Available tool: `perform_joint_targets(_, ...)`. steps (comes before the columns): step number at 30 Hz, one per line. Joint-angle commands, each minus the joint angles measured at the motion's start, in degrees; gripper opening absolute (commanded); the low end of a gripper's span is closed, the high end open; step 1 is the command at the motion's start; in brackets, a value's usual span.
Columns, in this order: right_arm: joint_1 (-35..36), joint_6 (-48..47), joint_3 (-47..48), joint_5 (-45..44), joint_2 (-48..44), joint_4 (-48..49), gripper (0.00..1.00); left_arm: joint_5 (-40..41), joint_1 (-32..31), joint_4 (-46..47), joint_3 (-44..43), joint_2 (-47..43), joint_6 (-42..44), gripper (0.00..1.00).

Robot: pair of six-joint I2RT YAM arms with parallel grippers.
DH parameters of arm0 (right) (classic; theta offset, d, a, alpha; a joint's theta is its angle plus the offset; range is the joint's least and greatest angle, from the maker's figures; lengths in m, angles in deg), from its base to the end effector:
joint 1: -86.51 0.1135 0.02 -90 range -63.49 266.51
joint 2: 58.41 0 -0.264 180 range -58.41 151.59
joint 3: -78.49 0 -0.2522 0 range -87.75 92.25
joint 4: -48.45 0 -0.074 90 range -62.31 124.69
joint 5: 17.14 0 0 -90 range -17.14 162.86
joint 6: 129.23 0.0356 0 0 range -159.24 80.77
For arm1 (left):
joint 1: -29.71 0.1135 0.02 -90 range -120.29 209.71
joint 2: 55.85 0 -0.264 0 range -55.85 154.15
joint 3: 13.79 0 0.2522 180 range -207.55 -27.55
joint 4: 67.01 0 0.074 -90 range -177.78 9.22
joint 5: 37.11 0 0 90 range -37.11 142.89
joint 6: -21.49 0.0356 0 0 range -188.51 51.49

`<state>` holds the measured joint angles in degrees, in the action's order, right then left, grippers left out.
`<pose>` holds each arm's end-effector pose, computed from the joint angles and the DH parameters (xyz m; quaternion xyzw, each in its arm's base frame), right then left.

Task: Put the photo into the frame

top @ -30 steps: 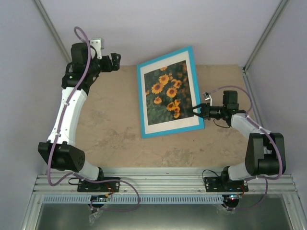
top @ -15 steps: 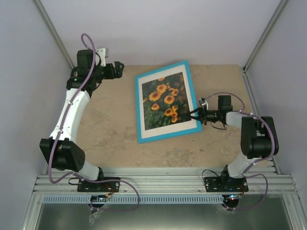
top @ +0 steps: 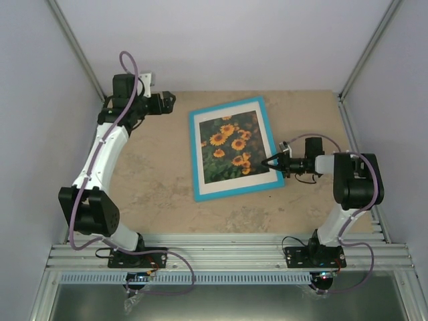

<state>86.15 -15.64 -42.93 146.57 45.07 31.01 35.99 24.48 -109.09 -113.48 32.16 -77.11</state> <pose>0.2994 0.0323 0.1178 0.0210 0.7898 0.6090 0.0701 0.3486 -0.0423 0.3737 0.0478 0.8601 -0.1858 0.4727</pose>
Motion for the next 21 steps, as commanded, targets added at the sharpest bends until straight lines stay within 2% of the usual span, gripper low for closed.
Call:
perform_joint_targets(1,-2.1,-8.6,1.8,-2.5,-0.1,-3.8,0.67,-0.8,0.4,0.4,0.5,1.8,1.6,0.99)
perform_joint_targets(6,-3.3,-13.4,1.9,-10.5,-0.8,-8.2,0.82,-0.6,0.4,0.5,1.9,3.1,2.7,0.99)
perform_joint_targets(11,-3.4,-17.7,2.1,-23.5,-2.7,-13.3,0.97,0.6,0.4,1.7,4.9,3.2,3.8,0.99)
perform_joint_targets(15,-3.5,-19.3,1.6,-31.5,-4.4,-15.1,0.98,0.2,0.5,1.7,6.7,4.4,4.7,1.0)
perform_joint_targets(21,-4.3,-21.1,0.0,-36.4,-6.9,-16.1,0.98,-6.7,0.7,0.5,10.8,5.3,6.9,1.0)
